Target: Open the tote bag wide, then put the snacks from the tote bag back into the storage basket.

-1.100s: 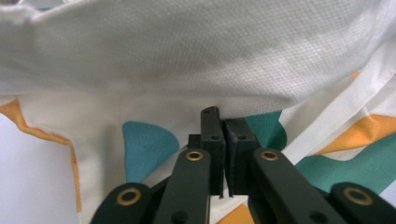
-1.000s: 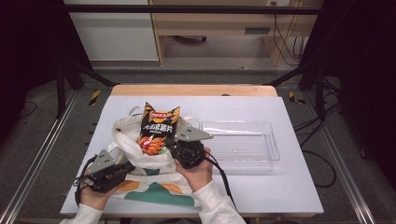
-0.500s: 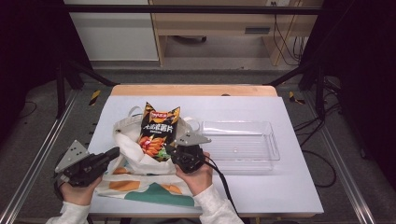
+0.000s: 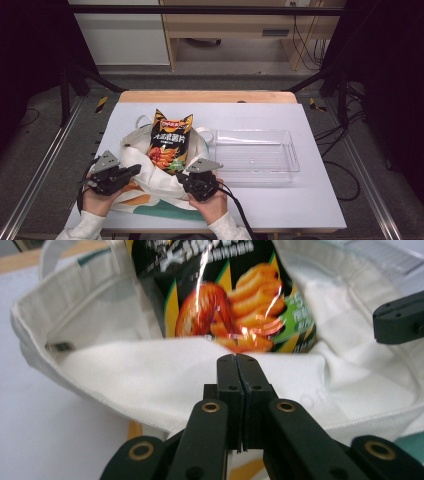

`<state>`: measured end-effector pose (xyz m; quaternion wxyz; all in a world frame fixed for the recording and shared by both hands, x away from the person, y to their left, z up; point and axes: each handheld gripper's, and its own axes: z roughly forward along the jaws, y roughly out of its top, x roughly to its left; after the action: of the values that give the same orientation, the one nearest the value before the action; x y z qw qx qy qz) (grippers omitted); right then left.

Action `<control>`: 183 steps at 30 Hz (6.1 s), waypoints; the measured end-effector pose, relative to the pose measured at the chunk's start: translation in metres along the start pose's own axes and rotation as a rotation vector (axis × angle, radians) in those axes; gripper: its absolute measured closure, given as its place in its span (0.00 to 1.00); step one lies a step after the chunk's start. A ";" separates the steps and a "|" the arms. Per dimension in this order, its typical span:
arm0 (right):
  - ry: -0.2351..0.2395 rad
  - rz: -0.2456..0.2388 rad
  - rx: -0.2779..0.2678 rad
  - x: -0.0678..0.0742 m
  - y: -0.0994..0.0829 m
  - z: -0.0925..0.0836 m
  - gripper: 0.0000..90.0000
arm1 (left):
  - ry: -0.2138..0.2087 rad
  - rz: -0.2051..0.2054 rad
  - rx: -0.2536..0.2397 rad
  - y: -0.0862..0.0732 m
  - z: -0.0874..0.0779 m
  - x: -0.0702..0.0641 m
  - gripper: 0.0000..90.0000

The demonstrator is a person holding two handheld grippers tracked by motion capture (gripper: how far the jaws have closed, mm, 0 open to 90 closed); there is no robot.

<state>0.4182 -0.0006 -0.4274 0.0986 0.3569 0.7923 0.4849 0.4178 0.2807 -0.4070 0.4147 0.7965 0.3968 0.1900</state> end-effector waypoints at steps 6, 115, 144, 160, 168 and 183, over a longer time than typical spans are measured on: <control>0.007 0.004 0.005 0.000 -0.012 0.003 0.99 | 0.001 0.018 0.070 -0.018 0.007 -0.004 1.00; -0.164 0.047 -0.089 -0.036 -0.028 -0.032 0.81 | 0.136 -0.113 -0.046 -0.023 -0.012 0.028 0.57; -0.209 0.054 -0.229 -0.047 0.043 -0.041 0.40 | 0.139 -0.137 -0.206 0.049 -0.008 0.031 0.38; -0.208 0.087 -0.222 -0.054 0.065 -0.014 0.37 | 0.124 -0.126 -0.229 0.079 0.018 0.037 0.37; -0.206 0.099 -0.212 -0.056 0.075 0.006 0.36 | 0.114 -0.140 -0.218 0.088 0.035 0.043 0.37; -0.245 0.136 -0.214 -0.064 0.089 0.029 0.36 | 0.086 -0.142 -0.176 0.091 0.057 0.049 0.42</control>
<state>0.5205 0.0017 -0.3798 0.1985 0.4536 0.6924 0.5248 0.5272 0.2592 -0.3676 0.4781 0.7178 0.4516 0.2285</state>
